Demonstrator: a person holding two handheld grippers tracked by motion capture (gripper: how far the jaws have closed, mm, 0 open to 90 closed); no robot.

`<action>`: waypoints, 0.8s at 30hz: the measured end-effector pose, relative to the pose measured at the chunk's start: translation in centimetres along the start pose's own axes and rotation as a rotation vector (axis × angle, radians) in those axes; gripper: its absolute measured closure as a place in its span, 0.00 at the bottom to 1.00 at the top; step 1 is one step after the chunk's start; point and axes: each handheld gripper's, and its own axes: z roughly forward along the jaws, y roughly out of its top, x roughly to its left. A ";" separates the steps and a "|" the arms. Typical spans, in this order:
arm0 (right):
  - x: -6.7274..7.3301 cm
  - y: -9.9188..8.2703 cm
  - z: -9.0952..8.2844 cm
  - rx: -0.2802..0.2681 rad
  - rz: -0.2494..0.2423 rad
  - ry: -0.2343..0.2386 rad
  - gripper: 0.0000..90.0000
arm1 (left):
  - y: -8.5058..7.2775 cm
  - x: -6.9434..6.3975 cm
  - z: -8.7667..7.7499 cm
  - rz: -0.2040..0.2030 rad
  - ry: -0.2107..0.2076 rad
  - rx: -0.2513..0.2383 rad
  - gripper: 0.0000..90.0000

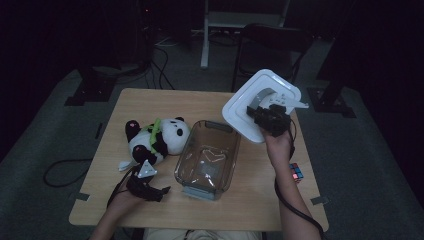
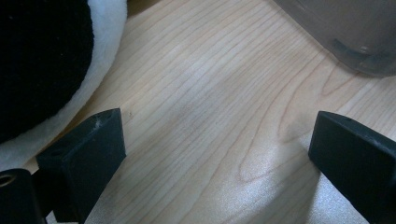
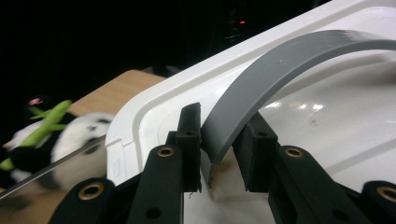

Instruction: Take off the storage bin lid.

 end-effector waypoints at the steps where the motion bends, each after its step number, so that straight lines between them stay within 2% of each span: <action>1: -0.5 0.0 0.1 -0.005 0.005 -0.018 0.81 | 0.0 0.0 0.0 0.000 0.000 0.000 0.05; 7: -2.6 -0.7 0.5 -0.004 0.038 -0.079 0.81 | 0.0 0.0 0.0 0.001 0.000 0.001 0.05; 15: -5.2 -2.7 1.5 0.019 0.115 -0.136 0.81 | 0.0 0.0 0.0 0.000 0.000 0.001 0.05; 18: -5.7 -3.5 2.2 0.032 0.143 -0.150 0.81 | 0.0 0.0 0.0 0.000 -0.001 0.001 0.05; 24: -6.0 -5.0 3.5 0.051 0.185 -0.166 0.81 | 0.0 0.0 0.0 0.000 -0.001 0.001 0.05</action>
